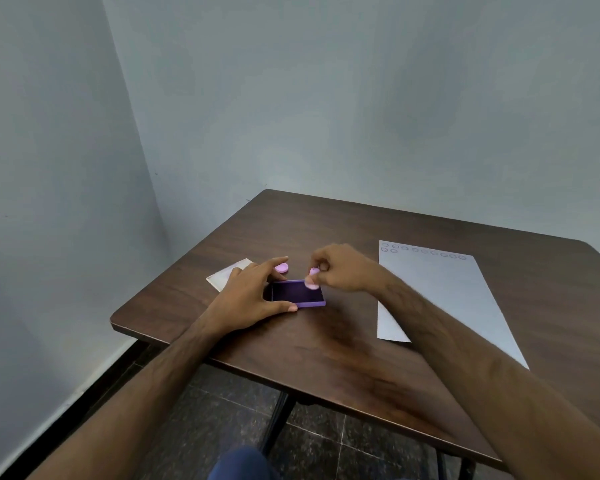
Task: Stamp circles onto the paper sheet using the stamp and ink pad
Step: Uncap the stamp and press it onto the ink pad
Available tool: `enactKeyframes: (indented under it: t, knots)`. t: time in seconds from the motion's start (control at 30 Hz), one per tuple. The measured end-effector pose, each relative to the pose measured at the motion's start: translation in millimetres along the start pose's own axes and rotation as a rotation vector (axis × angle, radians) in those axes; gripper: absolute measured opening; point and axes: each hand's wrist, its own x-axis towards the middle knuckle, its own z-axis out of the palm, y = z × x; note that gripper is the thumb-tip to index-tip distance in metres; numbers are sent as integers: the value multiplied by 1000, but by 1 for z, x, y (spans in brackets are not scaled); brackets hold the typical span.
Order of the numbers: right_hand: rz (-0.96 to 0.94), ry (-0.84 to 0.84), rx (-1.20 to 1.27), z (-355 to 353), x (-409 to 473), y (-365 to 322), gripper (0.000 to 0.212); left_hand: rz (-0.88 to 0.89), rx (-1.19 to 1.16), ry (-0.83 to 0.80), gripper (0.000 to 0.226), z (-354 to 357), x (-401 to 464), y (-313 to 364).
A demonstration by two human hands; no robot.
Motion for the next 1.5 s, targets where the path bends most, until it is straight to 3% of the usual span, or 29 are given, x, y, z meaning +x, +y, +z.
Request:
enactKeyframes:
  t: [0.1,0.37,0.53,0.67,0.83,1.07,1.37,1.5]
  knots:
    - [-41,56,-10,-12,1,-2,23,-5,0,3,90,1,0,0]
    - [-175,-104,-260,8,9,-7,7,-11,10,14,89,4,2,-4]
    - [-172,-87,-266,12,7,-7,31,-2,11,15,89,6,2,-7]
    - [-131,-64,-267,16,6,-9,16,4,6,23,90,7,2,-9]
    - [-110,-47,-256,24,6,-9,16,4,15,22,89,7,2,-9]
    - [-271,-122,-173,11,6,-2,44,7,11,28,90,8,3,-10]
    - [-66,-30,-99,26,5,-5,25,4,32,9,87,5,2,-4]
    - [55,164,117,22,-8,11,24,5,53,1,86,1,-2,3]
